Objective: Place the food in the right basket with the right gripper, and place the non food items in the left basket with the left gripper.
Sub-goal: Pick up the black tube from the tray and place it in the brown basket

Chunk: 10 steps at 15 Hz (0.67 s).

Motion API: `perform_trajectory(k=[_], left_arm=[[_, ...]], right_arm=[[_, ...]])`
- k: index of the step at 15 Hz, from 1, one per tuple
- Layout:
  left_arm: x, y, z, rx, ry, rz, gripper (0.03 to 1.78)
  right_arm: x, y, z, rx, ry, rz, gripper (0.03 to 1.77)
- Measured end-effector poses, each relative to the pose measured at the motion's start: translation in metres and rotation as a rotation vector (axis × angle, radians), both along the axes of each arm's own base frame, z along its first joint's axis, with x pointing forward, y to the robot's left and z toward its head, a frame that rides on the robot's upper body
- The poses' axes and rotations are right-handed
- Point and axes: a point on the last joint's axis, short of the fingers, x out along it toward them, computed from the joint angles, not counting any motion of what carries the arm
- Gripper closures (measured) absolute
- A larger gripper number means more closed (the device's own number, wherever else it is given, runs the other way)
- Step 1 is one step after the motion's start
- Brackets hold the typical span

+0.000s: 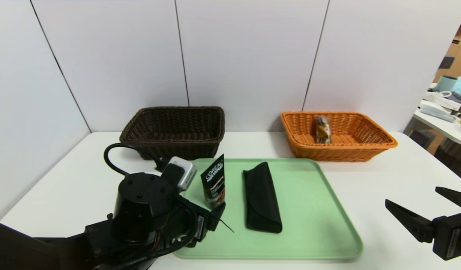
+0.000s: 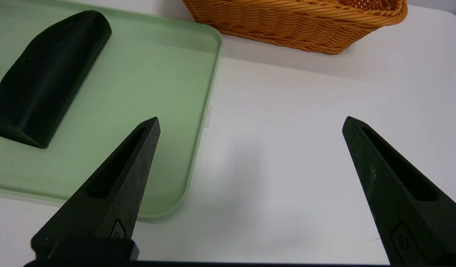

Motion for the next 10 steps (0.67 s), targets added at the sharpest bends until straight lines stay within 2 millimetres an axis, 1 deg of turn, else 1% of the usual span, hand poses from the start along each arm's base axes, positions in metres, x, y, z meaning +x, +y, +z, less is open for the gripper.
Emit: perform_trajectory(k=[10], left_arm=[[0.021,-0.012,-0.003,-0.017,-0.028,0.037,0.12]], right_arm=[[-0.002,-0.001,-0.002,-0.002,0.006,0.003,0.11]])
